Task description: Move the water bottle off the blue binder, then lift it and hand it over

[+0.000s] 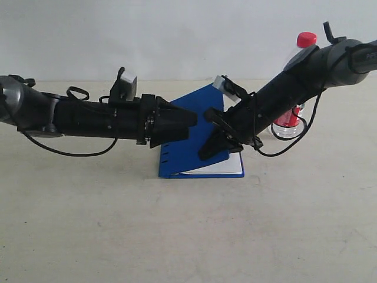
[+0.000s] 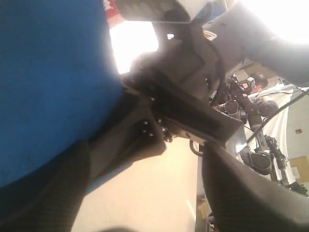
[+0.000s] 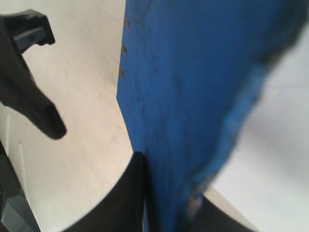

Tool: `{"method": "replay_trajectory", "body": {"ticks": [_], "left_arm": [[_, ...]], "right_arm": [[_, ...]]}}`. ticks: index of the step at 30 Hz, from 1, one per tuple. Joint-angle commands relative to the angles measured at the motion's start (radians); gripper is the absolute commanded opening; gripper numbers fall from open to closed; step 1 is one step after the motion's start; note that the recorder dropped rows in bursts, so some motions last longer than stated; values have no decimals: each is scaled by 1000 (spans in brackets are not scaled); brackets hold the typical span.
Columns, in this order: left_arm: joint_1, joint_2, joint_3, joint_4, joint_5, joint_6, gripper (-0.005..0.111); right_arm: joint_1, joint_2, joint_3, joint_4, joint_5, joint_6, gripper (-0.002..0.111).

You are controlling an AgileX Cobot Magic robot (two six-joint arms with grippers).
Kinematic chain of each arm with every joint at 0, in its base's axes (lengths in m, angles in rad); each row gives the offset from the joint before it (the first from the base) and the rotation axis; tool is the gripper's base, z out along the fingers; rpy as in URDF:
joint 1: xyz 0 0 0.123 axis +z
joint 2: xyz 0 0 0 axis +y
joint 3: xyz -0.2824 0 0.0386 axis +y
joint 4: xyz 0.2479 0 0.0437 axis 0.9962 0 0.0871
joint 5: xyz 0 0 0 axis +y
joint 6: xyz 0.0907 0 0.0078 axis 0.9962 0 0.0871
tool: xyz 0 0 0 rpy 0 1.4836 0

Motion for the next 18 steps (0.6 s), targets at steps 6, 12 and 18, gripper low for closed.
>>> {"method": "replay_trajectory", "body": {"ticks": [6, 12, 18], "left_arm": [[145, -9, -6, 16, -87, -52, 56], [196, -9, -4, 106, -64, -52, 56], [198, -9, -4, 89, -64, -52, 56]], "right_arm": [[-3, 2, 4, -61, -22, -6, 0], [-3, 2, 4, 43, -97, -9, 22], [-3, 2, 4, 90, -165, -16, 49]]}}
